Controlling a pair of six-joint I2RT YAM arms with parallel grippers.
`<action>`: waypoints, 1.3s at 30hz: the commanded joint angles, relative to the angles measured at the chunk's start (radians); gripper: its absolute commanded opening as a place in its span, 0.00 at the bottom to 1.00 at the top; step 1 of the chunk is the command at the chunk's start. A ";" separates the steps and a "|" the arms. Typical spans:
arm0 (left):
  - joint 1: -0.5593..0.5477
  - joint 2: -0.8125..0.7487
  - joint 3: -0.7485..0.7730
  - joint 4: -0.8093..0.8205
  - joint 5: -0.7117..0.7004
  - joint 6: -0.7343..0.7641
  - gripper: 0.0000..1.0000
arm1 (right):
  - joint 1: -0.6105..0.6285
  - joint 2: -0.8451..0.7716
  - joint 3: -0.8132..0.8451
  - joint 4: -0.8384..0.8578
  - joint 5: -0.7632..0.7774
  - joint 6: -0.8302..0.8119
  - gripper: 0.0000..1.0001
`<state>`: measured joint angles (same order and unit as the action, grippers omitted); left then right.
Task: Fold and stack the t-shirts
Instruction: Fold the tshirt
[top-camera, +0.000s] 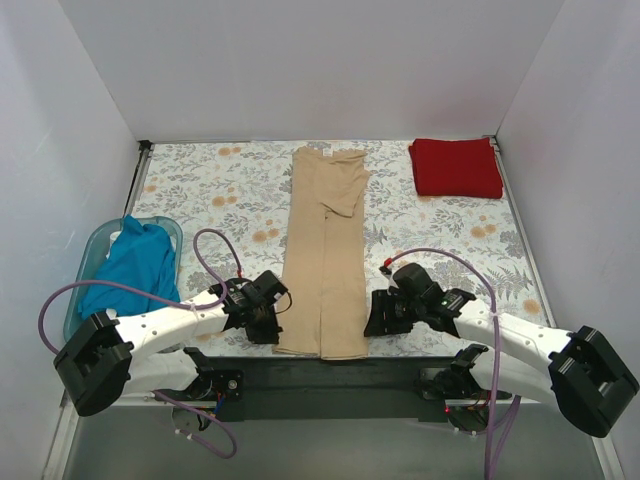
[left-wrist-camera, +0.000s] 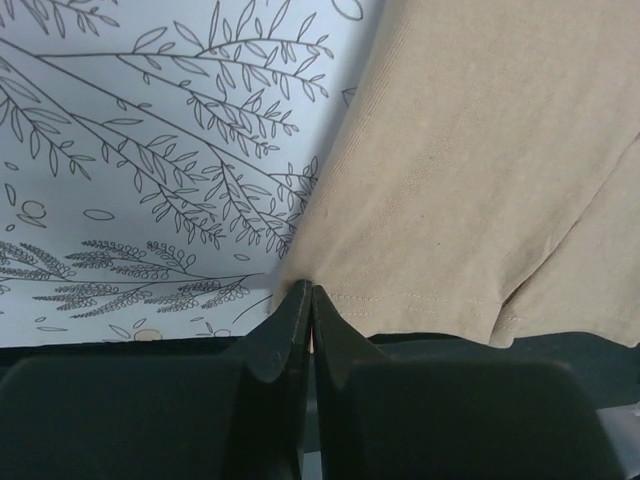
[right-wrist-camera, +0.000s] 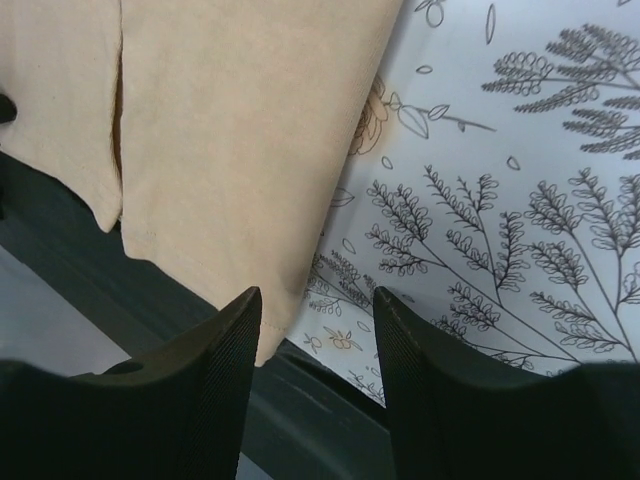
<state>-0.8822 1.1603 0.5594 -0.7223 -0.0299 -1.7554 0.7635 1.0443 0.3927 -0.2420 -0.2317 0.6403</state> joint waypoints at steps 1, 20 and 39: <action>-0.009 -0.024 0.031 -0.071 0.028 0.019 0.01 | 0.010 -0.020 -0.023 -0.062 -0.046 0.002 0.56; -0.015 -0.045 -0.030 -0.098 0.093 -0.033 0.03 | 0.123 -0.015 -0.123 0.062 -0.170 0.140 0.61; -0.015 -0.107 0.162 -0.351 -0.120 -0.150 0.33 | 0.134 0.042 -0.129 0.118 -0.207 0.180 0.53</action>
<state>-0.8925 1.0031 0.6941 -0.9184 -0.0719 -1.8320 0.8898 1.0653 0.2798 -0.1120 -0.4557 0.8104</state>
